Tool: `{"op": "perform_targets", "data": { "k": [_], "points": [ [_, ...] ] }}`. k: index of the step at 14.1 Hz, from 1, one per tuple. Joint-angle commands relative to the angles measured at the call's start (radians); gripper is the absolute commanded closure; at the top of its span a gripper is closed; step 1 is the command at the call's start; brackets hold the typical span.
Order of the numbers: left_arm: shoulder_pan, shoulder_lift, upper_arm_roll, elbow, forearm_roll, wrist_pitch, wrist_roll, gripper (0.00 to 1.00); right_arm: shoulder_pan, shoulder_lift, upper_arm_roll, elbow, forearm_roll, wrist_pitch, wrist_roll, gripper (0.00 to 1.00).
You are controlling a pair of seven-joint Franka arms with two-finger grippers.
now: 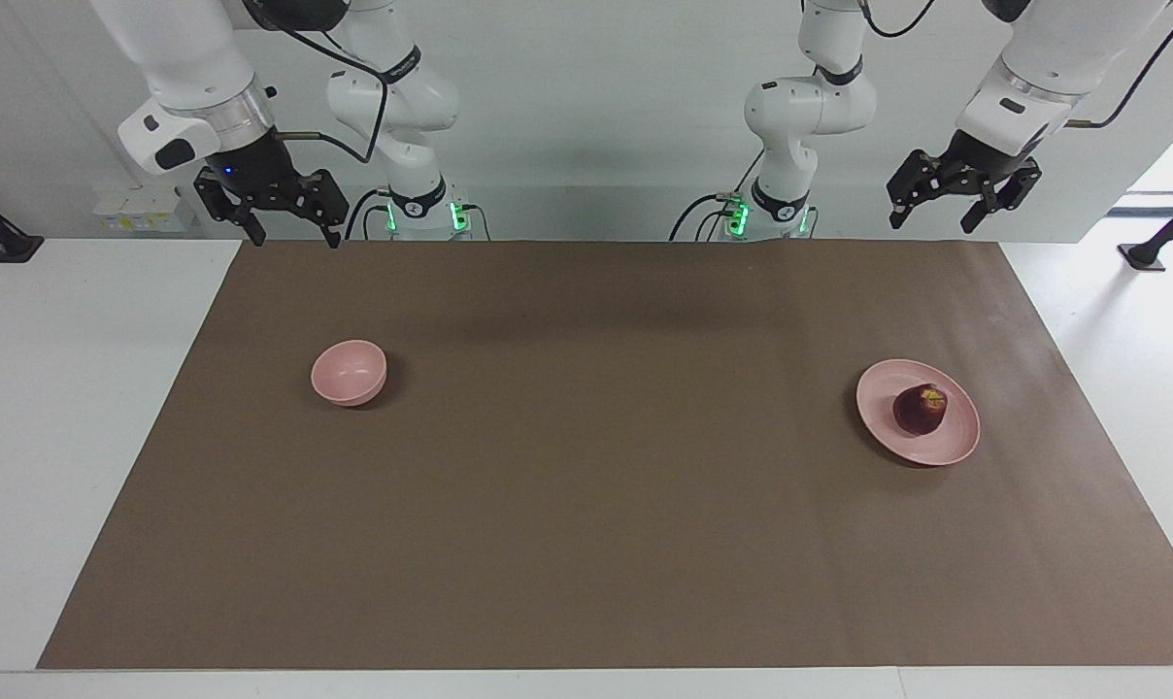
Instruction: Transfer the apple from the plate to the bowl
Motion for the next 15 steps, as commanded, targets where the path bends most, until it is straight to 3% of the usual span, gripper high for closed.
{"op": "perform_targets", "data": {
  "k": [1, 8, 12, 15],
  "points": [
    [0.012, -0.035, -0.004, -0.040, -0.010, 0.014, 0.011, 0.00, -0.002, -0.054, 0.001, -0.071, 0.018, 0.006, -0.016, 0.00],
    [0.015, -0.040, 0.001, -0.070, -0.010, 0.095, 0.012, 0.00, 0.001, -0.066, 0.001, -0.082, 0.050, -0.003, -0.016, 0.00],
    [0.068, -0.029, 0.004, -0.177, -0.010, 0.281, 0.014, 0.00, 0.000, -0.079, 0.000, -0.088, 0.047, -0.004, -0.022, 0.00],
    [0.094, 0.010, 0.004, -0.200, -0.010, 0.331, 0.014, 0.00, 0.009, -0.089, 0.001, -0.113, 0.050, 0.008, -0.005, 0.00]
  ]
}}
